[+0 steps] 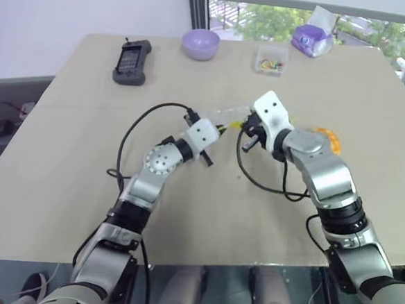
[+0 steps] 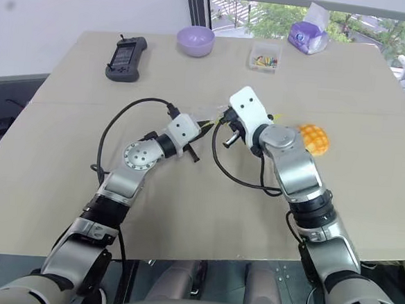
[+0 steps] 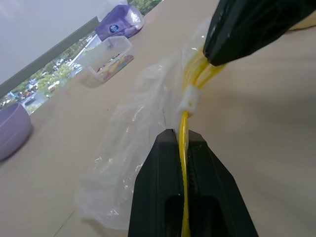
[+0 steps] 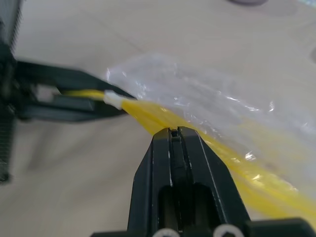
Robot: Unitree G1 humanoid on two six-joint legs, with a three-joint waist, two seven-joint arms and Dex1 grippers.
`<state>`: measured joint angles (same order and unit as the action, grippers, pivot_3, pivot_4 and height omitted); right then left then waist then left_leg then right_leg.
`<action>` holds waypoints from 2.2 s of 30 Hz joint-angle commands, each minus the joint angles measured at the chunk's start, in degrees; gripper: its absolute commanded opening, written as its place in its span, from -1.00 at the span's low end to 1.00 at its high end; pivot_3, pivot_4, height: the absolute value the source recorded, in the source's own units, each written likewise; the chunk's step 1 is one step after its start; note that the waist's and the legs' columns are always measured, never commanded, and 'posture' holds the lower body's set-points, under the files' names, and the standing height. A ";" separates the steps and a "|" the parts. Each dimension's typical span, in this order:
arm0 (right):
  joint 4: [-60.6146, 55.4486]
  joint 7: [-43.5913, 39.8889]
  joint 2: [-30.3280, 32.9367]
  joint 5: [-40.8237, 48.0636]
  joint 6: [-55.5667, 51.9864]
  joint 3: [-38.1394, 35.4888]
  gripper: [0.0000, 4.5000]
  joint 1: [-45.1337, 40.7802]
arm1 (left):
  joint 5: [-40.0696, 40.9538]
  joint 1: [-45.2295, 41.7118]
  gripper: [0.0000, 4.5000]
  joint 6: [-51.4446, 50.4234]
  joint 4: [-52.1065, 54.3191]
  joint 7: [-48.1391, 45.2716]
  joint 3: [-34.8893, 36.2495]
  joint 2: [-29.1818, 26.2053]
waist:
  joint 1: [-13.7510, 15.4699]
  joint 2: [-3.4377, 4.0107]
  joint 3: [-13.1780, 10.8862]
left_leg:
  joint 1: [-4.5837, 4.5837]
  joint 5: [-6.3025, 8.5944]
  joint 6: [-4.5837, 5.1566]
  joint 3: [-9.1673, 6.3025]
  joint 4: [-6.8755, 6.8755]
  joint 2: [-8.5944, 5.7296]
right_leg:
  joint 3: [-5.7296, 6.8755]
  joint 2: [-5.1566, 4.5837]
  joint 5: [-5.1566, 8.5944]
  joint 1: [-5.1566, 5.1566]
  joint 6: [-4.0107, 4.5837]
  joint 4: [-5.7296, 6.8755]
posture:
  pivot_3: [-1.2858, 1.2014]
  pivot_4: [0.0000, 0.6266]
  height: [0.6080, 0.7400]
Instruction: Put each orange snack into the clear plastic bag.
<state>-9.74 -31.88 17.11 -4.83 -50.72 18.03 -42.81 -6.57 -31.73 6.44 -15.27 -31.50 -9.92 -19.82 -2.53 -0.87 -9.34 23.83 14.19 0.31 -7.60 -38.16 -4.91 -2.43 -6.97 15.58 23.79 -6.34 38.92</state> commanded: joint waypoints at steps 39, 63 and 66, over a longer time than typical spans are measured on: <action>15.24 21.81 -19.10 11.02 -12.19 -27.28 -0.99 -5.54 | 2.55 1.41 -1.00 -0.53 5.39 -2.10 0.07 1.99 | -0.10 0.03 0.01 | 0.00 0.00 0.00 -0.01 0.01 0.05 | -0.02 0.00 0.00 0.00 0.00 0.03 | 0.03 -0.52 1.00; 12.12 23.25 -24.38 40.67 -2.92 -37.95 -0.99 -6.73 | 2.40 1.16 -1.00 -0.59 4.88 -1.72 -0.14 2.24 | -1.47 0.06 0.02 | -0.01 0.00 0.00 -0.01 0.03 0.10 | -0.04 0.02 0.00 0.01 0.00 0.05 | 0.03 -0.52 1.00; 12.11 22.23 -21.36 36.20 -1.63 -31.54 -0.88 -3.97 | 2.41 1.18 -1.00 -0.58 4.96 -1.61 -0.10 2.29 | -1.45 0.07 0.03 | -0.01 0.00 0.01 -0.02 0.03 0.09 | -0.03 0.02 0.00 0.00 0.00 0.05 | 0.03 -0.52 1.00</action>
<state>3.82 -8.80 -5.22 32.64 -53.12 -15.92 -47.07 -4.38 -29.86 5.33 -12.35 -33.52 -10.13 -17.63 -3.98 -0.80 -9.31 23.82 14.19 0.32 -7.60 -38.13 -4.83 -2.47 -6.96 15.58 23.80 -6.34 38.97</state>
